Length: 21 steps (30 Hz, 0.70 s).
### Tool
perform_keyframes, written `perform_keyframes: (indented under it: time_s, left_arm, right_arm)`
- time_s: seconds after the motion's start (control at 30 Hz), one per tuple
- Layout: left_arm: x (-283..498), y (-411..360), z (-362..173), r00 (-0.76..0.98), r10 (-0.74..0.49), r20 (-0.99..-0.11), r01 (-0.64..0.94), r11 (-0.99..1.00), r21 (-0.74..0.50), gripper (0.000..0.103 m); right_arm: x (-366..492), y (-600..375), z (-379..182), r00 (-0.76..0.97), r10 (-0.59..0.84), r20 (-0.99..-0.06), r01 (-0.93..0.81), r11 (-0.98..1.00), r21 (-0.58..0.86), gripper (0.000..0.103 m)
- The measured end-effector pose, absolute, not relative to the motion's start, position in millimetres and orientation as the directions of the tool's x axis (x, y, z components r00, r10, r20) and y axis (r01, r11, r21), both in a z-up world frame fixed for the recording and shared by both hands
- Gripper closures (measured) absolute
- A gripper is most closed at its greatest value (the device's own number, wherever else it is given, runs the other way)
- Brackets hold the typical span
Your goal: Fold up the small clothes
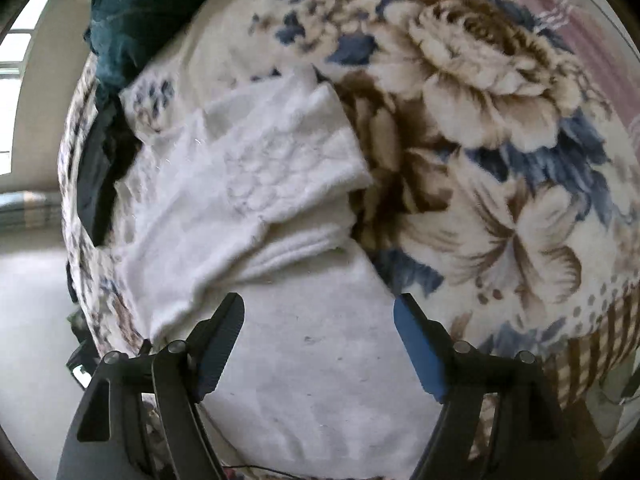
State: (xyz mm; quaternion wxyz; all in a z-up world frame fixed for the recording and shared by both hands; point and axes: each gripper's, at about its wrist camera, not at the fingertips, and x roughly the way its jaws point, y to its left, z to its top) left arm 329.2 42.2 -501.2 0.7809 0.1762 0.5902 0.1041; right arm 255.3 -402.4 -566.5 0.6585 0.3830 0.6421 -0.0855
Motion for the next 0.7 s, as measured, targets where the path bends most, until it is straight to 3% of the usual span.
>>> perform_keyframes:
  time_s: [0.13,0.27,0.33,0.47,0.6,0.7]
  left_arm:
    - [327.1,113.7,-503.3,0.16,0.53,-0.833,-0.23,0.84,0.491,0.002]
    - [304.4,119.6,-458.5,0.165,0.507,-0.846,-0.381,0.824,0.42,0.003]
    - [291.6,80.5,-436.4,0.22,0.47,-0.855,-0.33,0.86,0.389,0.003]
    - [258.5,-39.0,-413.1,0.278,0.262,-0.924,-0.145,0.963,0.229,0.003]
    - [198.1,-185.9,-434.1,0.174,-0.012,-0.985,0.1,0.995,0.005,0.003]
    - [151.5,-261.8,-468.7,0.083,-0.076,-0.994,0.208,0.976,-0.057,0.003]
  right_arm:
    - [267.2,-417.4,-565.6,0.172,0.406,-0.898,0.559,0.71,0.428,0.024]
    - [274.2,-431.9,-561.9,0.158,0.441,-0.883,0.497,0.738,0.457,0.024]
    - [273.8,-442.9,-557.6,0.156,0.454,-0.877,0.477,0.743,0.47,0.024]
    - [259.3,-472.2,-550.8,0.099,0.481,-0.871,0.461,0.754,0.468,0.024]
    - [238.8,-502.5,-545.6,0.037,0.459,-0.887,0.436,0.792,0.428,0.024]
    - [236.9,-523.7,-547.8,0.006,0.453,-0.891,0.399,0.816,0.418,0.024]
